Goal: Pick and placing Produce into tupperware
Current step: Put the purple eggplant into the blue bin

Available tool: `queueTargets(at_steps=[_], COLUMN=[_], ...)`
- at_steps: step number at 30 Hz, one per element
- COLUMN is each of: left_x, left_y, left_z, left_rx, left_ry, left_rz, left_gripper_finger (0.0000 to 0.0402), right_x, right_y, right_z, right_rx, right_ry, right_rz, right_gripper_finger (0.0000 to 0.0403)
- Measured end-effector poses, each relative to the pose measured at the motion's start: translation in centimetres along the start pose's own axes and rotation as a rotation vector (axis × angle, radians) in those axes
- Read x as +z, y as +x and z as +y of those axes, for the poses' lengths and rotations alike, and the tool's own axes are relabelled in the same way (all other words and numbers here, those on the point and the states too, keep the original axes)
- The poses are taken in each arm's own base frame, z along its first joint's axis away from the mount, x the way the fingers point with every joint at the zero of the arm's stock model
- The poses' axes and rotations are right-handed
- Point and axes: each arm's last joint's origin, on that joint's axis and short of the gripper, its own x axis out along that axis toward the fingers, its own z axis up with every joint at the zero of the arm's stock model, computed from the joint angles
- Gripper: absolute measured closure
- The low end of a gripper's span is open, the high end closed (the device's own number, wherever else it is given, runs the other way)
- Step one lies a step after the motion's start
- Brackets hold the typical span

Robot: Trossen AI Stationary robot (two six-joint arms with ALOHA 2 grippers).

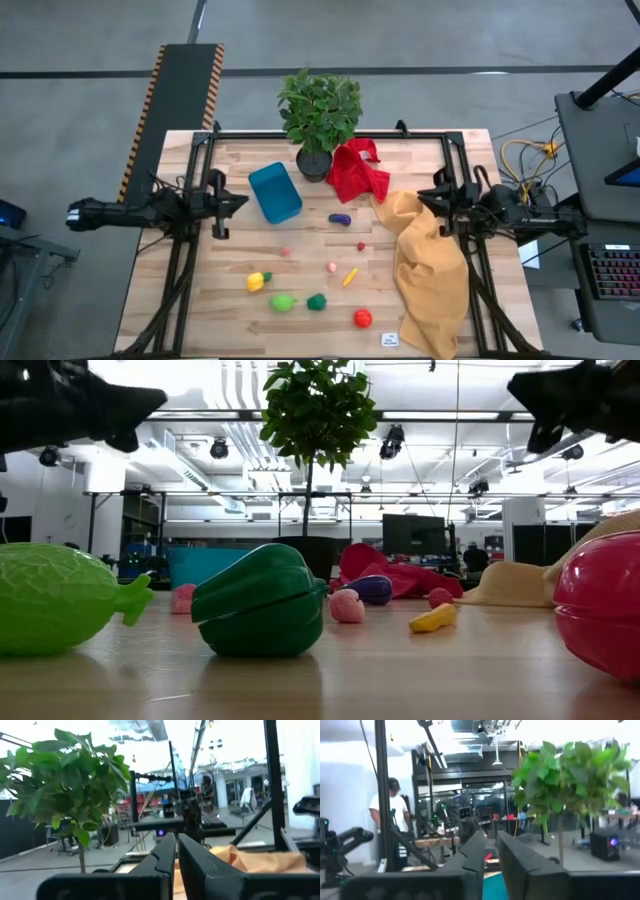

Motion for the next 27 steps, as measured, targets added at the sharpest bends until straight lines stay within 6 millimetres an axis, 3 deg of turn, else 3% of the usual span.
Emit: queueTargets(at_steps=[8, 14, 20, 27], left_x=[2.0, 3.6, 3.4, 2.8], left_y=[1.8, 3.4, 4.3, 4.9], left_z=[0.3, 0.4, 0.2, 0.1], left_rx=[0.046, 0.067, 0.076, 0.07], left_ry=[0.015, 0.039, 0.128, 0.132], left_rz=[0.035, -0.063, -0.08, -0.057], left_gripper_finger=[0.0292, 0.0237, 0.0228, 0.0228], right_x=[2.7, 4.1, 2.8, -1.2], right_y=[1.1, 3.9, 7.7, 12.0], right_z=[0.1, 0.2, 0.1, -0.1], right_rx=[-0.009, -0.008, -0.057, -0.099], right_ry=[-0.02, -0.07, -0.113, -0.147], right_rz=[0.08, 0.216, 0.474, 0.715], right_gripper_finger=[0.0217, 0.018, 0.0184, 0.0188])
